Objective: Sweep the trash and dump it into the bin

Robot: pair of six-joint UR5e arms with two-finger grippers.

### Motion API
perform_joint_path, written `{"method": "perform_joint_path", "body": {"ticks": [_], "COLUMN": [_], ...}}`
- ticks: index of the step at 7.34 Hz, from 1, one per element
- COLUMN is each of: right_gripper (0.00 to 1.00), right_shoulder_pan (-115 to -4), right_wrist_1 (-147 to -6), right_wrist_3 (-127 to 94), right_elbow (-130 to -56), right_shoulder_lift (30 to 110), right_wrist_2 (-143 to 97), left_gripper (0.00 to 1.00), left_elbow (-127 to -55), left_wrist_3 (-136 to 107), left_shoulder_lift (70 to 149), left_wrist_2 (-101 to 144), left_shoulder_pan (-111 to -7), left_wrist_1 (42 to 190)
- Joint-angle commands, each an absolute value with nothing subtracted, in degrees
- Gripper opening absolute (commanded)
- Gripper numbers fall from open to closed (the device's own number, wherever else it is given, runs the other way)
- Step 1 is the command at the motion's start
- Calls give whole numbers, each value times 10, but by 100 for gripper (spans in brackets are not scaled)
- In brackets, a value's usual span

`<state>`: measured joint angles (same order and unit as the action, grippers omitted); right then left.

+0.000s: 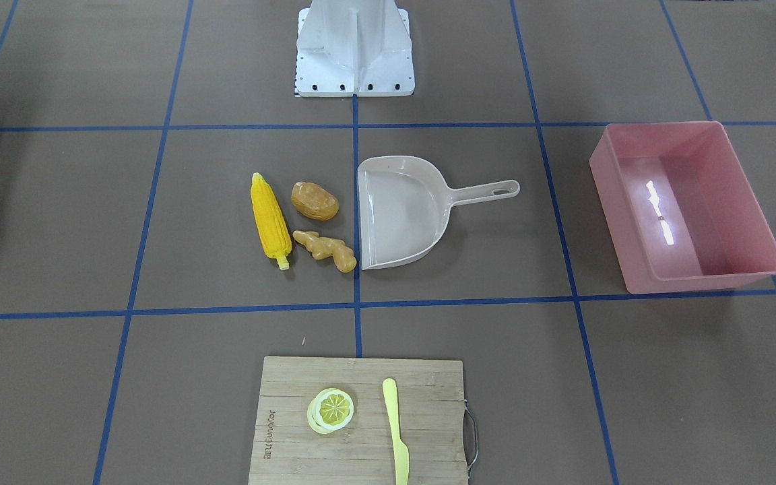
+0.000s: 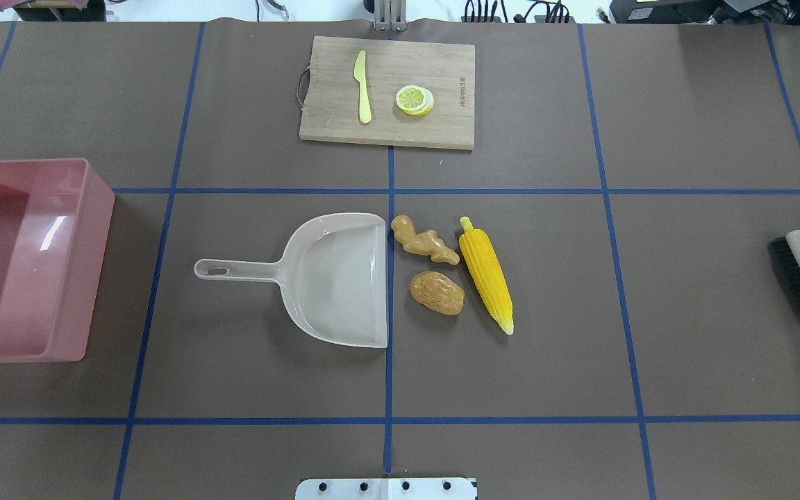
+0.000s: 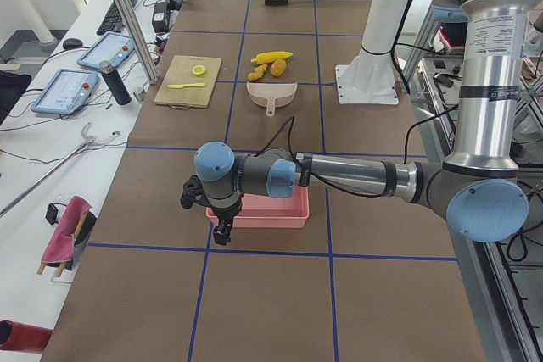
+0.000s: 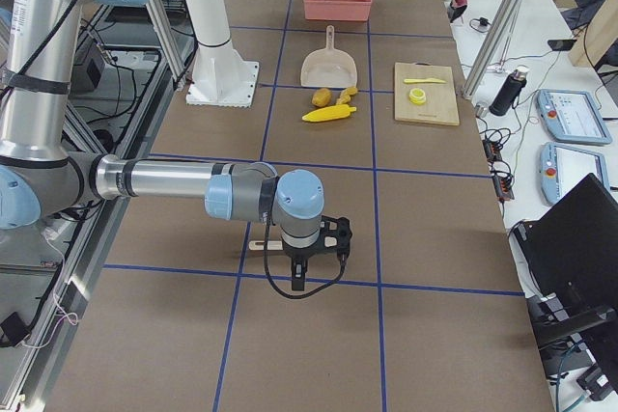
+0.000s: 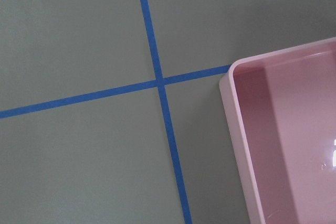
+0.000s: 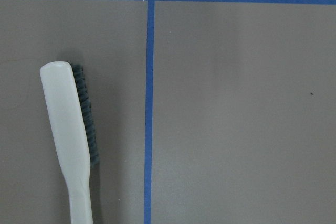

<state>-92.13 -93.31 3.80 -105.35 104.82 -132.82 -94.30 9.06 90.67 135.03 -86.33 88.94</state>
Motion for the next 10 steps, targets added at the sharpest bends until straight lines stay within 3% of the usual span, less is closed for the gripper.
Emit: {"method": "perform_joint_path", "body": {"ticks": [1, 10], "right_gripper": [100, 100], "right_shoulder_pan": [-923, -919], "right_wrist_1": [-932, -932], "right_wrist_3": [40, 28], "right_elbow": [-1054, -1077], "right_shoulder_lift": [1050, 1055], "right_wrist_2": [-1325, -1354], "left_gripper": [99, 99], "left_elbow": [-940, -942], "left_wrist_3": [113, 107], "left_shoulder_lift": [901, 880], "left_wrist_2": [1350, 1355], "left_shoulder_pan": [-873, -916], "left_wrist_1": [883, 875]}}
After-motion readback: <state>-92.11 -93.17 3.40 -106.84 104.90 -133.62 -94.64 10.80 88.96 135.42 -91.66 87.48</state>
